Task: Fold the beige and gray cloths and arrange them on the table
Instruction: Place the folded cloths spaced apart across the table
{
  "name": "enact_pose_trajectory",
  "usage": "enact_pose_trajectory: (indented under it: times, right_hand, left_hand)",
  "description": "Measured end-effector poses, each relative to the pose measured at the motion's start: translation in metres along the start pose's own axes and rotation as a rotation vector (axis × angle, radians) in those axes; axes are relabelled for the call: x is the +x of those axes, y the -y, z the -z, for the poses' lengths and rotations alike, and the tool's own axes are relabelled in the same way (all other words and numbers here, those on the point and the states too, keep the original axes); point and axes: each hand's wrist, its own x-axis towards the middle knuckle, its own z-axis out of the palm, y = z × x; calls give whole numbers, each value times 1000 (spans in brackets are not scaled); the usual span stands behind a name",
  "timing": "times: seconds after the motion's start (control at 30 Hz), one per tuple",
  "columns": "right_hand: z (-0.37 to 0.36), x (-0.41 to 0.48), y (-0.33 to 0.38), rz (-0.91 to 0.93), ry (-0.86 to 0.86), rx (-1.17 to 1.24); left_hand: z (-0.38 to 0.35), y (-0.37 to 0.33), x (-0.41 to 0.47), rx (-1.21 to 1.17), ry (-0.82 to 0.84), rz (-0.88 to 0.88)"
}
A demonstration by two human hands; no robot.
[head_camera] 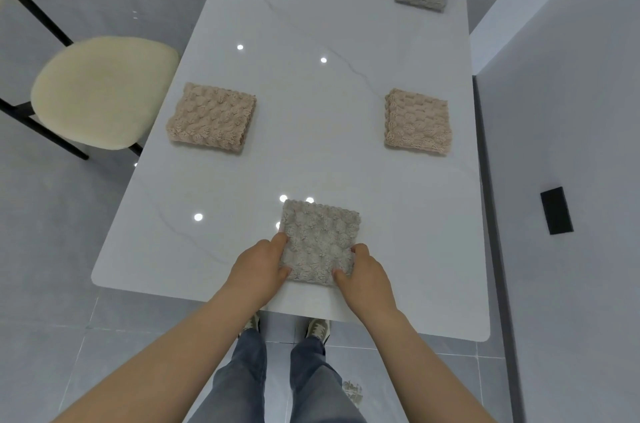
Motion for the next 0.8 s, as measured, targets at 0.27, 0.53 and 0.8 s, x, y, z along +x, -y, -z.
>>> enact_pose_trajectory:
  times: [0.27, 0.53, 0.8]
  right_hand:
    - [-2, -1, 0, -7, -8, -3]
    - [-3, -2, 0, -11, -23, 7]
    - [-5, -1, 9, 4, -13, 7]
  left_hand:
    - [-2, 0, -2, -19, -10, -11]
    - [-3, 0, -3, -40, -21, -3]
    - [2, 4, -3, -30, -26, 10]
